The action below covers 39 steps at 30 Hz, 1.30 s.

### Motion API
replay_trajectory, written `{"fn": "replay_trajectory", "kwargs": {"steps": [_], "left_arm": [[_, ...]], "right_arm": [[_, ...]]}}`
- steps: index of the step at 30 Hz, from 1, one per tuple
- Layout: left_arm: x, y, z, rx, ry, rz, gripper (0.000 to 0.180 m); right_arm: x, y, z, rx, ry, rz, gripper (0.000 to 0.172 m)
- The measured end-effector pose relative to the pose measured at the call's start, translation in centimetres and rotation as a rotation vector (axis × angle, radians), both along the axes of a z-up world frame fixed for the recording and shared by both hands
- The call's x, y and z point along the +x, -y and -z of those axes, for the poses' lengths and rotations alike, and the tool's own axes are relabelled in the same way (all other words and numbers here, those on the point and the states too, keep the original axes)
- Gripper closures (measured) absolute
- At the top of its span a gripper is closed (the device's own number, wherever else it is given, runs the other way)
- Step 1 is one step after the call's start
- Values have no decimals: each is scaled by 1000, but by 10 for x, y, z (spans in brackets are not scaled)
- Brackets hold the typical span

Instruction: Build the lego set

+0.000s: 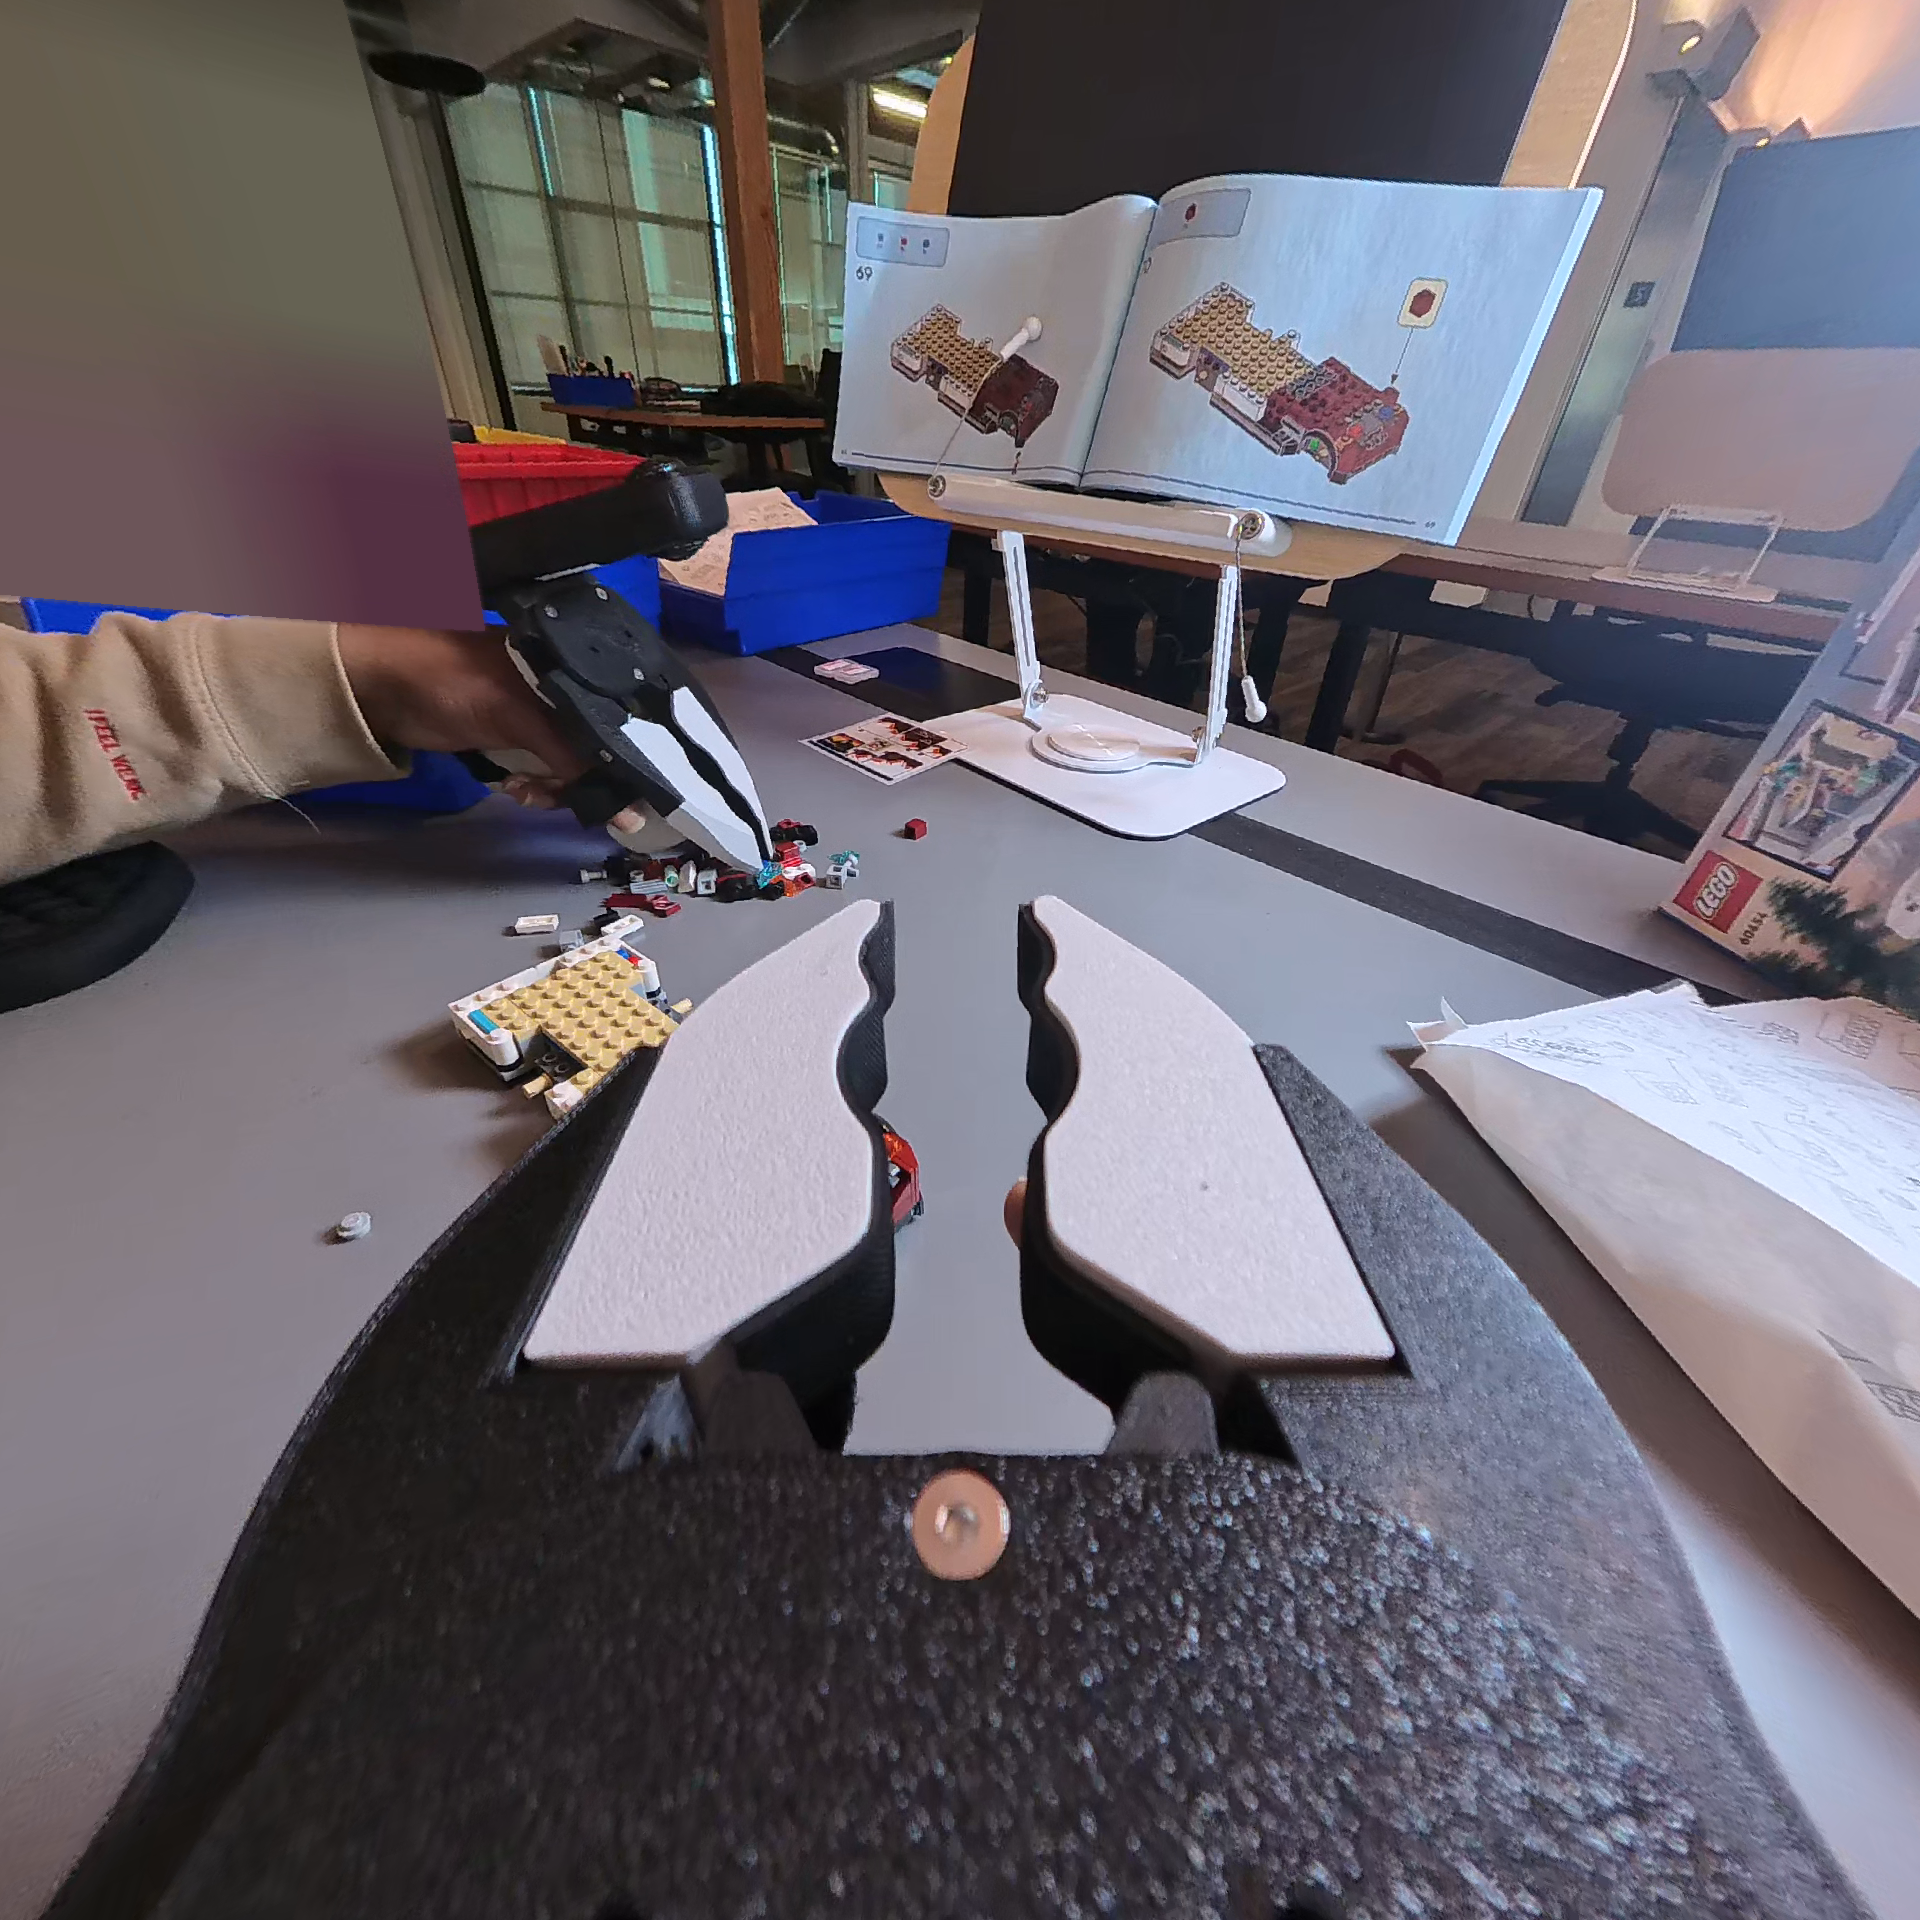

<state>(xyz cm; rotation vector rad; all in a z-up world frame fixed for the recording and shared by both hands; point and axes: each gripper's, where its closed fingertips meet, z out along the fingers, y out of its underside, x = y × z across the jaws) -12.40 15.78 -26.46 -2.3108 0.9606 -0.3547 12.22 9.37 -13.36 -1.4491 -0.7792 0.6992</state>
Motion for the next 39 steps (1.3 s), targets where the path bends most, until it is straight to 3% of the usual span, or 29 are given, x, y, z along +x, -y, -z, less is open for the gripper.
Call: {"fn": "replay_trajectory", "kwargs": {"steps": [3,6,8,11,15,19,25,39], "left_arm": [[-5,-3,-6,62,-33,3,173],[10,7,-36,107,51,52,173],[36,27,-60,125,118,153,173],[93,84,-81,121,192,405,173],[152,137,-59,133,125,609,173],[187,164,-27,47,94,675,173],[196,170,-1,49,-32,707,171],[181,182,-4,-79,-11,722,141]], "right_arm": [[0,0,0,3,3,3,149],[2,-2,1,3,7,8,149],[3,-4,2,4,15,14,149],[7,-9,7,1,41,38,149],[9,-10,6,-2,35,54,149],[8,-10,11,8,73,59,150],[2,-8,18,10,117,45,150],[-2,-6,28,-6,167,24,149]]}}
